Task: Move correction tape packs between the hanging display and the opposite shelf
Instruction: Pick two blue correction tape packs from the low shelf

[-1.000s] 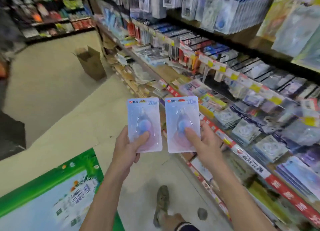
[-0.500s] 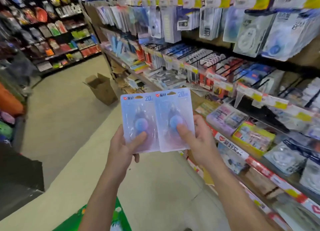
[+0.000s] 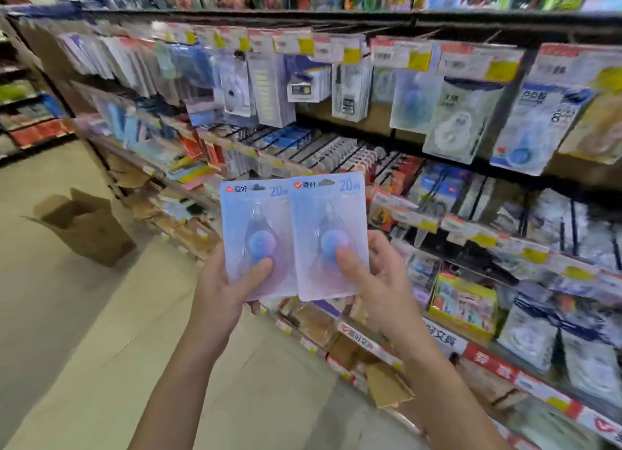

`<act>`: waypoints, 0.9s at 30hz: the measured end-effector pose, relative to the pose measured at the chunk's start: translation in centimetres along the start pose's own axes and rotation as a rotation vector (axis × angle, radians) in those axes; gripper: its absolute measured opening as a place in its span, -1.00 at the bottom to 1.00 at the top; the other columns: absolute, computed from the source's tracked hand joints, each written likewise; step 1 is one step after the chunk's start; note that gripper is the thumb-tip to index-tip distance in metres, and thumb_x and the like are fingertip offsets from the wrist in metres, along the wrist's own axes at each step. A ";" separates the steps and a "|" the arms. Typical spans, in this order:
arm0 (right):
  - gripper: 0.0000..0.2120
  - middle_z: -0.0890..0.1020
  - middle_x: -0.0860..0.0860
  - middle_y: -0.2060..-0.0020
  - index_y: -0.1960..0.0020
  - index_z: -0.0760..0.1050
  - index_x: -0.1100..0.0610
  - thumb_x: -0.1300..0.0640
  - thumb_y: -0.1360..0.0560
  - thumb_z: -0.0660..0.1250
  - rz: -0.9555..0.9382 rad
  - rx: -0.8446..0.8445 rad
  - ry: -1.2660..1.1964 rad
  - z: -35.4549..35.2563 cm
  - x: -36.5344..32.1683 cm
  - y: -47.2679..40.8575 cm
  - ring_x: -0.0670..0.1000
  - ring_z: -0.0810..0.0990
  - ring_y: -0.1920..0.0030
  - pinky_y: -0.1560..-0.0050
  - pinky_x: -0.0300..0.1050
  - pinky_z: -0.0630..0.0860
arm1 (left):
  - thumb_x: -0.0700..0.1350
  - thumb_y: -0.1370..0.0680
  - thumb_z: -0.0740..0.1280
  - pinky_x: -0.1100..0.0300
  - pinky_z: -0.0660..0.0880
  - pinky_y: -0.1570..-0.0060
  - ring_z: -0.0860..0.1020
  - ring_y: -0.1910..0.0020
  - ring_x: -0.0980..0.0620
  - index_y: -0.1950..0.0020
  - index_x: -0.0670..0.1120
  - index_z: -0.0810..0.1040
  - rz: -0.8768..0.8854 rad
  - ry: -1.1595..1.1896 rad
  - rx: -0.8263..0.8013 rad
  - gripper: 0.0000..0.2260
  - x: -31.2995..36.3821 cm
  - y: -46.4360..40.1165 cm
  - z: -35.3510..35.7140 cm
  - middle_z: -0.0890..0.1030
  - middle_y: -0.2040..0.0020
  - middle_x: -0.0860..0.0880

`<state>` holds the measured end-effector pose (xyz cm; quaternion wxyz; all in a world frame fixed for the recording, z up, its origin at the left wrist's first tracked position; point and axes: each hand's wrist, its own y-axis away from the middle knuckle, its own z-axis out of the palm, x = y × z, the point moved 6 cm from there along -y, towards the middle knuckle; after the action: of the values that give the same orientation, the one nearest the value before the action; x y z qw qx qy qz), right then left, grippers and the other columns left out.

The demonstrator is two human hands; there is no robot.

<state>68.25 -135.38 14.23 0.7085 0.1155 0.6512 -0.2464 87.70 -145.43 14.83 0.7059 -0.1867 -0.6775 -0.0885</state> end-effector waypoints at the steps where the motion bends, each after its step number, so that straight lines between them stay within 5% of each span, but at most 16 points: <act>1: -0.68 0.69 0.09 0.05 -0.06 0.56 0.07 -0.14 -0.46 0.45 0.002 0.043 0.007 0.4 -0.1 -0.7 0.06 0.68 0.12 0.25 0.05 0.60 | -0.01 -0.33 0.52 0.20 0.44 0.48 0.52 0.36 0.00 -0.11 -0.18 0.56 0.003 0.017 -0.032 -0.56 -0.1 -1.4 -0.3 0.61 0.18 -0.08; 6: -0.69 0.72 0.08 0.12 -0.03 0.61 0.16 -0.01 -0.41 0.54 -0.020 0.242 0.092 2.8 -0.7 -3.7 0.07 0.70 0.14 0.14 0.06 0.63 | -0.11 -0.37 0.50 0.16 0.51 0.47 0.61 0.28 -0.01 -0.07 0.04 0.63 -0.007 0.088 -0.194 -0.72 -0.3 -7.2 -2.8 0.68 0.13 -0.11; 11: -0.80 0.75 -0.06 0.15 -0.09 0.63 0.15 0.10 -0.49 0.45 -0.037 0.379 0.105 4.8 -1.1 -5.6 -0.06 0.72 0.17 0.25 -0.21 0.61 | 0.07 -0.31 0.52 0.12 0.62 0.11 0.69 0.02 0.01 -0.22 0.02 0.59 -0.023 0.103 -0.301 -0.50 -1.0 -12.4 -5.4 0.72 -0.05 -0.02; 15: -0.74 0.74 -0.10 0.01 -0.26 0.56 0.11 0.08 -0.60 0.34 0.000 0.392 0.159 5.9 -0.8 -6.9 -0.07 0.72 0.02 0.15 -0.18 0.65 | -0.05 -0.38 0.47 0.16 0.56 0.37 0.66 0.18 0.05 -0.16 0.03 0.59 -0.095 0.141 -0.341 -0.65 -1.8 -16.0 -5.2 0.71 0.07 0.04; 27: -0.77 0.74 0.04 0.05 -0.18 0.60 0.13 0.08 -0.56 0.41 -0.120 0.663 0.154 2.3 -0.1 -10.3 0.00 0.72 0.00 0.00 -0.20 0.62 | -0.16 -0.51 0.49 0.14 0.50 0.44 0.66 0.17 0.04 -0.24 -0.03 0.57 -0.040 0.160 -0.569 -0.68 -2.3 -23.8 1.8 0.70 0.04 0.04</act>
<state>65.13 -145.22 16.26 0.5654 0.3190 0.5931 -0.4762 76.90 -166.77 15.99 0.6746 -0.3563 -0.5712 -0.3030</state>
